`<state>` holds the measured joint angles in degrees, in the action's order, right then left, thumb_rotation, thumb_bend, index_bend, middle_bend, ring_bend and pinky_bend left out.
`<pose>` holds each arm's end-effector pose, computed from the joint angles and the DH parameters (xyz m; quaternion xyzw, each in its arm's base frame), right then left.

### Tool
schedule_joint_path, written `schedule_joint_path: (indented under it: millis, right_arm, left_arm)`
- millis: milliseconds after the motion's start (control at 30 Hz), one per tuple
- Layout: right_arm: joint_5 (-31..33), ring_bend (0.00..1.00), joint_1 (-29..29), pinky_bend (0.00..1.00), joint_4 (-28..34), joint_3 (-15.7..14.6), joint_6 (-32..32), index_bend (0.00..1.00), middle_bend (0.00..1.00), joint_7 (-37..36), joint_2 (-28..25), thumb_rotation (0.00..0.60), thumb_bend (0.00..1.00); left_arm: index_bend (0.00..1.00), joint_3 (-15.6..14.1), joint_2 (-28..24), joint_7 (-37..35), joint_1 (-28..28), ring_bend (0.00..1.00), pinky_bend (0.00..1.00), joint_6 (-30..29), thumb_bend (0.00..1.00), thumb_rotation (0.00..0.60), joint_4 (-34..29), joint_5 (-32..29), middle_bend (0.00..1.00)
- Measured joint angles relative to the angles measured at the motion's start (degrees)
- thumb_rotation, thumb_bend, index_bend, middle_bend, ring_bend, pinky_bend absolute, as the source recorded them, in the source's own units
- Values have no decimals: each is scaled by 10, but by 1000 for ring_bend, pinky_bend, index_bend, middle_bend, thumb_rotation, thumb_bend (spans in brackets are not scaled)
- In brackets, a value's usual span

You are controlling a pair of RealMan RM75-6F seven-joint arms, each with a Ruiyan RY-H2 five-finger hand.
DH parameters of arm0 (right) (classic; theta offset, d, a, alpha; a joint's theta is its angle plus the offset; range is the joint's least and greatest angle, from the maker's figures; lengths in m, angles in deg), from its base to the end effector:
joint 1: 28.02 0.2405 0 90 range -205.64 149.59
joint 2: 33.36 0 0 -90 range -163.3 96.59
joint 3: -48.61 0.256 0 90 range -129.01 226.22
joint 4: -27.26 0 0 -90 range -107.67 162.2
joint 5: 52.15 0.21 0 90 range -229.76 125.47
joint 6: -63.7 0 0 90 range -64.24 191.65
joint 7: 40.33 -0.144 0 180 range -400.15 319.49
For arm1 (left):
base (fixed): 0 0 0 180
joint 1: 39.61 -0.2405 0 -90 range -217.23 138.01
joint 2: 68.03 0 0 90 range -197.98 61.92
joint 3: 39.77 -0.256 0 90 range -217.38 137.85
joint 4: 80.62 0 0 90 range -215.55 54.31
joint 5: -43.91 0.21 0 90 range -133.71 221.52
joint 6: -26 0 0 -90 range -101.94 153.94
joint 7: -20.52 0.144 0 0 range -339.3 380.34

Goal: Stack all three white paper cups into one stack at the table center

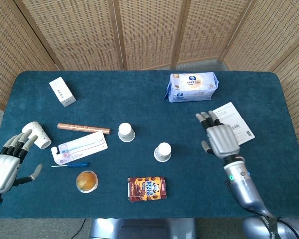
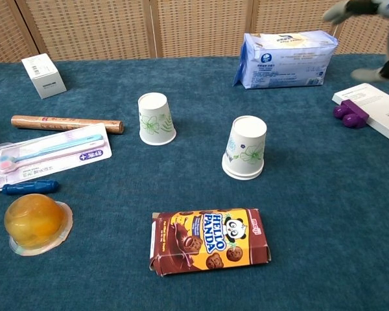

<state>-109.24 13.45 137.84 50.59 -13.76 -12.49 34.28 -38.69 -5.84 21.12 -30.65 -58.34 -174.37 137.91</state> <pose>-0.1551 -0.3061 0.1030 0.6873 -0.3386 0.3724 0.5237 -0.2808 0.1932 0.1536 -0.6602 -0.3392 -0.4126 0.5281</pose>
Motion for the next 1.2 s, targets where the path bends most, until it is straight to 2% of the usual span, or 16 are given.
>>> schedule_joint_path:
  millis: [133,400,700,833,1200]
  right_arm:
    - [-58,0,-52,522,-20,-4,-43,0,105,-45,-14,600,414]
    - [-91,0,-103,522,-50,8,-66,0,105,-104,-36,600,408]
    - [-104,0,-134,522,-83,25,-47,0,106,-158,-52,600,403]
    - [-103,0,-143,521,-96,37,-32,0,105,-176,-60,600,402]
    - [-101,0,-159,521,-115,61,-6,0,106,-201,-71,600,397]
  left_arm:
    - [0,5,-2,20,14,0,122,24,445,286,-18,-8,0]
    - [0,19,-7,60,54,0,120,87,444,282,-59,-35,0]
    - [0,43,4,119,116,0,120,178,445,282,-89,-91,0]
    - [0,56,19,148,150,0,120,222,445,308,-91,-134,0]
    - [0,94,88,218,245,0,124,307,445,318,-55,-248,0]
